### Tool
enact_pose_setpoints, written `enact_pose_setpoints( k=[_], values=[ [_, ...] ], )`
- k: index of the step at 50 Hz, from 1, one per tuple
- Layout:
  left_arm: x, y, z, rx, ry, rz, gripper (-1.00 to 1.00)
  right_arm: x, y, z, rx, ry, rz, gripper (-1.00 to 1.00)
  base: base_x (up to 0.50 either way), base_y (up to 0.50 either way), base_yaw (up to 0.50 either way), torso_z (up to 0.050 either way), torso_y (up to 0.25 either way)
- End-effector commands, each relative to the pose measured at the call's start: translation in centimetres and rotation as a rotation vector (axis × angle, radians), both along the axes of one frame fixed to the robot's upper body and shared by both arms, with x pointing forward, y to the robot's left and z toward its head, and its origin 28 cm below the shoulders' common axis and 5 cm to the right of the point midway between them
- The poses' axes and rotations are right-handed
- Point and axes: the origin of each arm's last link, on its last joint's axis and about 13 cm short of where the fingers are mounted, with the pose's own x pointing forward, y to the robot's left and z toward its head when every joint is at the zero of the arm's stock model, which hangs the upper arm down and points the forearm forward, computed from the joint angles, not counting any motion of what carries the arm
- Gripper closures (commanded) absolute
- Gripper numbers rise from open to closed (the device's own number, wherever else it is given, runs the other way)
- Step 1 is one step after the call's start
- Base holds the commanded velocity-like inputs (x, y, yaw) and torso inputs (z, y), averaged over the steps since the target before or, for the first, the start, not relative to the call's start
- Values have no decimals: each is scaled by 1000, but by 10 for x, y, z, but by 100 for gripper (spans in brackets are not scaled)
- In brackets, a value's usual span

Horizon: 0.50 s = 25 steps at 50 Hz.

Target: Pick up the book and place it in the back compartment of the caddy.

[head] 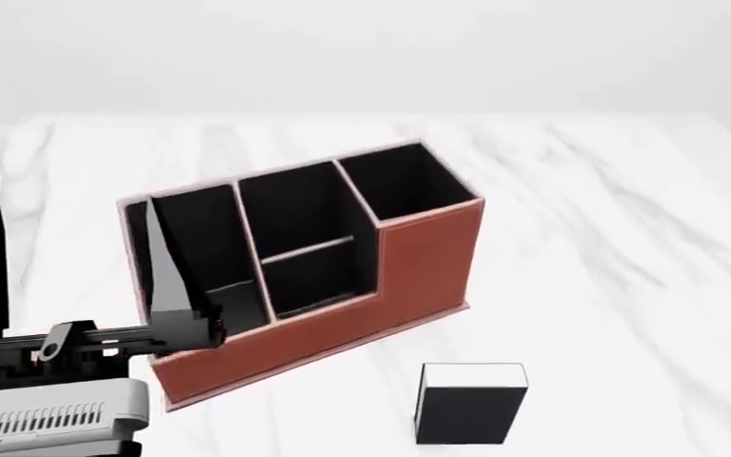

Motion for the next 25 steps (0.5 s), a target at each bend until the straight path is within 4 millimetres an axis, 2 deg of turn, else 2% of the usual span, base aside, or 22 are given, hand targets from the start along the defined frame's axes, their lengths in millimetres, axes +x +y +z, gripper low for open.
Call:
enact_pose_setpoints(
  k=[1,13,25],
  values=[
    [1,3,-1,-3,-1,10,-100,-1,-1,0,-13,2,-22,-100,445,-195,0,0,0],
    [1,2,-1,-3,1,7,-100,0,0,-1,-23,15,-31,-100,414,-148,0,0,1],
    [1,1,-3,-1,11,-2,-100,0,2,-1,-41,17,-29,-100,75,0,0,0,1]
  ],
)
